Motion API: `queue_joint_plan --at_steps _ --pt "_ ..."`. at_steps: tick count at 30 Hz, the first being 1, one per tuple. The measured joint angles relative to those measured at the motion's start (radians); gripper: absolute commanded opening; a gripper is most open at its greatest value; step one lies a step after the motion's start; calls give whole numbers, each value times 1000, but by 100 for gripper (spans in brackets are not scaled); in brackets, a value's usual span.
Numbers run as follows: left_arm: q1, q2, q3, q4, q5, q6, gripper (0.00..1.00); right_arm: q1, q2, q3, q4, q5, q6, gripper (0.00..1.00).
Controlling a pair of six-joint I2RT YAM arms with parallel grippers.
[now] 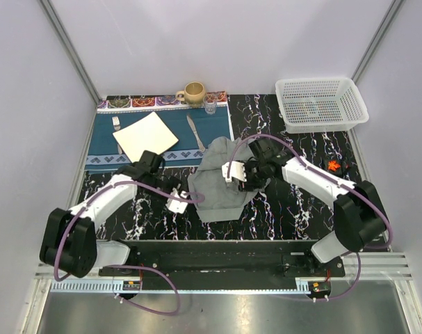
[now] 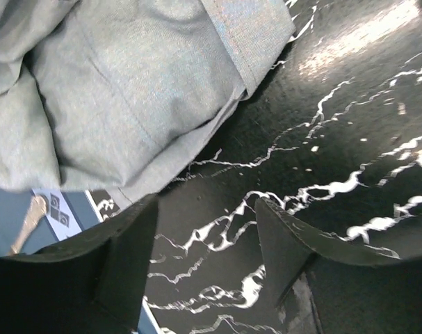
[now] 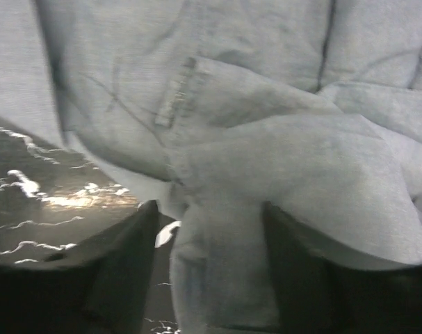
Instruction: Pin the brooch onto the clothing
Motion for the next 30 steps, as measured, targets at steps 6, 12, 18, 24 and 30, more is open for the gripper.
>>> queue_joint_plan --at_steps 6,12,18,24,30 --pt "-86 85 -78 209 -61 77 58 -13 82 12 97 85 33 41" --pt "-132 163 -128 365 -100 111 50 -26 87 19 119 109 47 0" --pt "-188 179 -188 527 -126 101 6 -43 77 21 126 109 68 0" --pt "-221 12 -214 414 -129 53 0 -156 62 88 105 114 129 0" --pt "-216 -357 -77 64 -58 -88 0 -258 50 201 73 111 193 0"
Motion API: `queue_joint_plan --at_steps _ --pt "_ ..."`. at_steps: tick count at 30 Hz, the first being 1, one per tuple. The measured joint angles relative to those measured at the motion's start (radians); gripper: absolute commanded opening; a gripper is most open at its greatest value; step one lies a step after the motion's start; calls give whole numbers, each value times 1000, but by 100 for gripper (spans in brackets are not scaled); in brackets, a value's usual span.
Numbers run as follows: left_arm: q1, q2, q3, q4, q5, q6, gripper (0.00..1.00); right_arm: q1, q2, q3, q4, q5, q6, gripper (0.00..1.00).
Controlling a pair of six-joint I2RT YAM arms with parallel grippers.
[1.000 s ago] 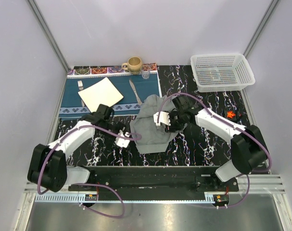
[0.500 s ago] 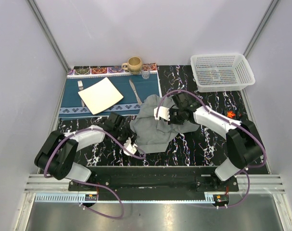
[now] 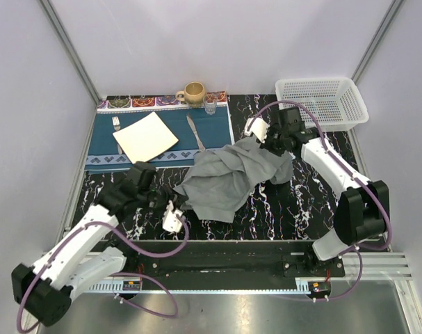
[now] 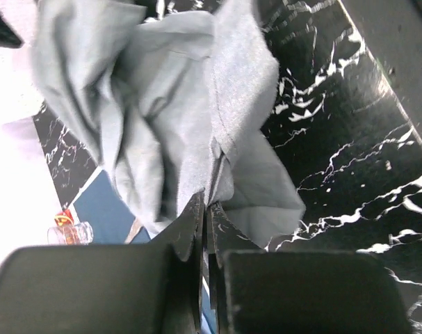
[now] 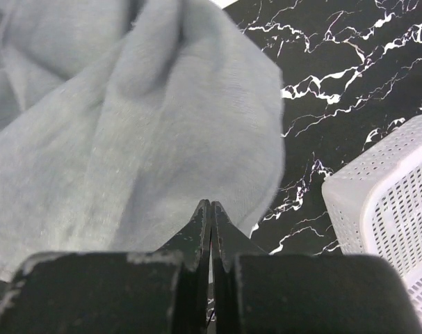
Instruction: Pin the brooch onto the clothing
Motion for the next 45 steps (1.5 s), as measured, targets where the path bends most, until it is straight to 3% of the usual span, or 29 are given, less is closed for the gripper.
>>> queue_joint_plan --at_steps 1,5,6,10,14,17,21,24,32,39,45 --pt "6 -23 26 -27 15 -39 0 -1 -2 8 -2 -2 12 0" --pt "68 -38 122 -81 85 -265 0 2 69 69 -11 12 72 27" --pt "79 -21 139 -71 96 -341 0 2 115 103 -17 21 87 47" --pt "106 113 181 18 110 -594 0 -4 297 231 -49 47 127 99" --pt "142 255 182 93 100 -762 0 -31 272 236 -160 -64 114 100" --pt "188 314 182 156 103 -864 0 -31 133 195 -205 -224 90 100" --pt "239 375 184 221 122 -964 0 117 -199 -8 -159 -348 31 98" --pt "255 407 184 248 129 -1009 0 233 -328 -163 -127 -403 -28 91" --pt "262 416 184 289 132 -1075 0 272 -161 -343 -28 -383 -72 75" --pt "286 420 184 307 136 -1109 0 294 -133 -378 45 -381 -101 63" --pt "303 430 184 316 139 -1124 0 333 -108 -429 71 -377 -134 61"
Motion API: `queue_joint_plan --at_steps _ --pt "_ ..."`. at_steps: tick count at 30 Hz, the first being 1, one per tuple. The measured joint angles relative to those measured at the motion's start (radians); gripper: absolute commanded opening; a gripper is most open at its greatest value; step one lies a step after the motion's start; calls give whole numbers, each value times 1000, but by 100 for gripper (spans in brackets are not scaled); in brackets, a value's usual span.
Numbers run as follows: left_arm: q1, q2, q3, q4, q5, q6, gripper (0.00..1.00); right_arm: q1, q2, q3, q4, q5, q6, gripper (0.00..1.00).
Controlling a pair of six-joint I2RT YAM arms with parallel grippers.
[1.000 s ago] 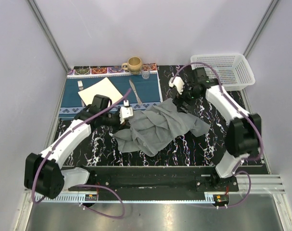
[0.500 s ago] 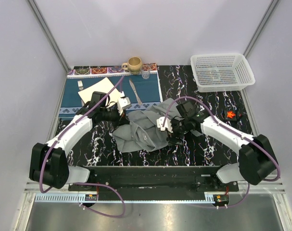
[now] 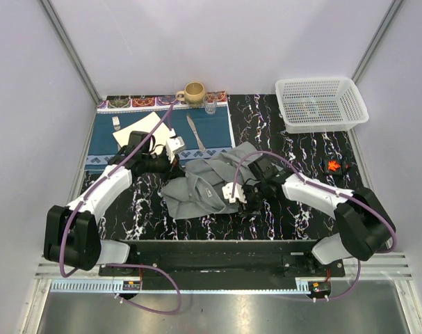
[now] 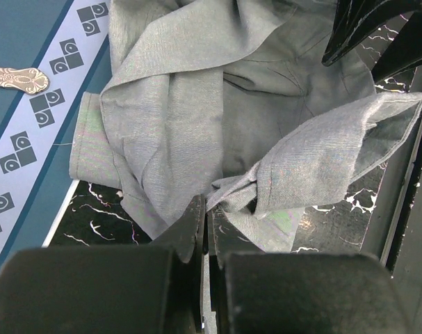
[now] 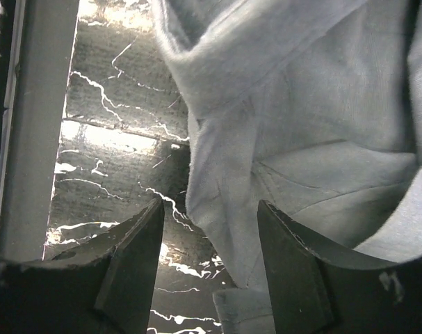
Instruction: Pin the brooch onto the clothing
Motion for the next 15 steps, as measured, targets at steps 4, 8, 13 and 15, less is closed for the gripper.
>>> queue_joint_plan --at_steps 4,8,13,15 --pt "2 0 0 5 0 -3 0 1 5 -21 8 15 -28 47" --pt "3 0 0 16 0 -16 0 2 14 -49 63 78 -38 5" --pt "28 -6 0 21 6 -52 0 2 29 22 62 174 87 0" --pt "42 -16 16 0 7 -64 0 1 8 89 61 206 150 0"
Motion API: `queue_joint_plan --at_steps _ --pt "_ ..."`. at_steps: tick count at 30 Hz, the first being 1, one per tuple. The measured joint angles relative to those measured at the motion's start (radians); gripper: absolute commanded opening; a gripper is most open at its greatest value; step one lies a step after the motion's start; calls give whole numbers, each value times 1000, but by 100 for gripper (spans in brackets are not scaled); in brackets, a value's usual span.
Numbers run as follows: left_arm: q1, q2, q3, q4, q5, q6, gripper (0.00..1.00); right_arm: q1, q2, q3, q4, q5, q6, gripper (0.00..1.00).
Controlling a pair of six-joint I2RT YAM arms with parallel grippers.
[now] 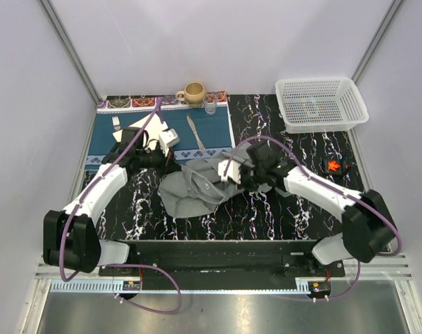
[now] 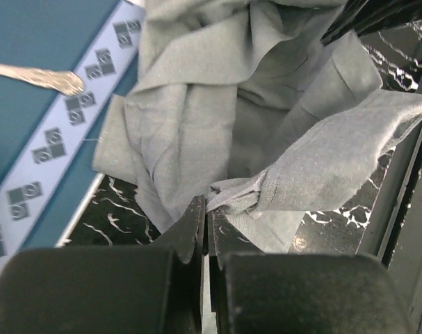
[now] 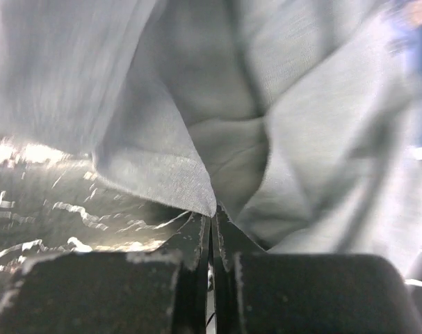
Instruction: Pin the brooch onto the clothing
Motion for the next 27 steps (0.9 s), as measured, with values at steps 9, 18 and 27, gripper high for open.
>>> queue_joint_plan --at_steps 9,18,27 --pt "11 -103 302 19 -104 -106 0 -32 -184 369 3 137 230 0" --pt "8 -167 602 99 -230 -184 0 -131 -152 747 11 281 302 0" --pt "5 -252 768 105 -261 -166 0 -128 -162 972 10 248 226 0"
